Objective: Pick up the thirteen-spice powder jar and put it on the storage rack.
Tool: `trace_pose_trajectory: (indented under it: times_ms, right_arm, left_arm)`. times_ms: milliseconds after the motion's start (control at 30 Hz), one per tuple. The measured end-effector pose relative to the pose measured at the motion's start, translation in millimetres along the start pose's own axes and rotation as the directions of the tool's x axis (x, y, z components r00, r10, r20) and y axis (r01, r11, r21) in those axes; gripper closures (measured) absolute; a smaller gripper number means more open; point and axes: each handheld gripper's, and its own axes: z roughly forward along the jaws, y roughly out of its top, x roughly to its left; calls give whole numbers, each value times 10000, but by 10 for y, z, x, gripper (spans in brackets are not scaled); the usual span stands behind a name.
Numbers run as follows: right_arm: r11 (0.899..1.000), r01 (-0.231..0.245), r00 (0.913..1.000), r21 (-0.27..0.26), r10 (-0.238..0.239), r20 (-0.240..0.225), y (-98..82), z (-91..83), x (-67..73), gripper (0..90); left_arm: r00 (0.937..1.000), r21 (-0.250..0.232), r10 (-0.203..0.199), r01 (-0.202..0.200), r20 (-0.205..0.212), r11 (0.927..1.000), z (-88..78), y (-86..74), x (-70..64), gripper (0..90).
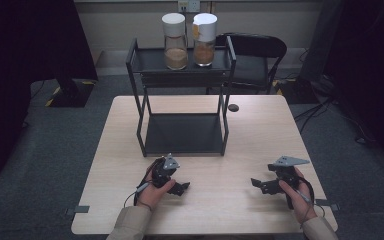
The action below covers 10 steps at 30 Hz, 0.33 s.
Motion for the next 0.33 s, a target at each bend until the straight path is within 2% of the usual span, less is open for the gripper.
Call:
trace_pose_trajectory:
  times_ms: [167, 267, 333]
  right_arm:
    - [9992, 229, 9990, 331, -241, 370, -54, -77, -9, 14]
    - [9971, 559, 9960, 524, -594, 673, -74, -110, 14, 14]
    - [9961, 623, 9953, 629, -667, 705, -82, -109, 20, 14]
  left_arm:
    - [10000, 0, 0, 0, -1, 10000, 0, 0, 0, 0]
    - [10000, 1, -1, 1, 1, 10000, 0, 0, 0, 0]
    - [10000, 2, 6, -6, -4, 10000, 0, 0, 0, 0]
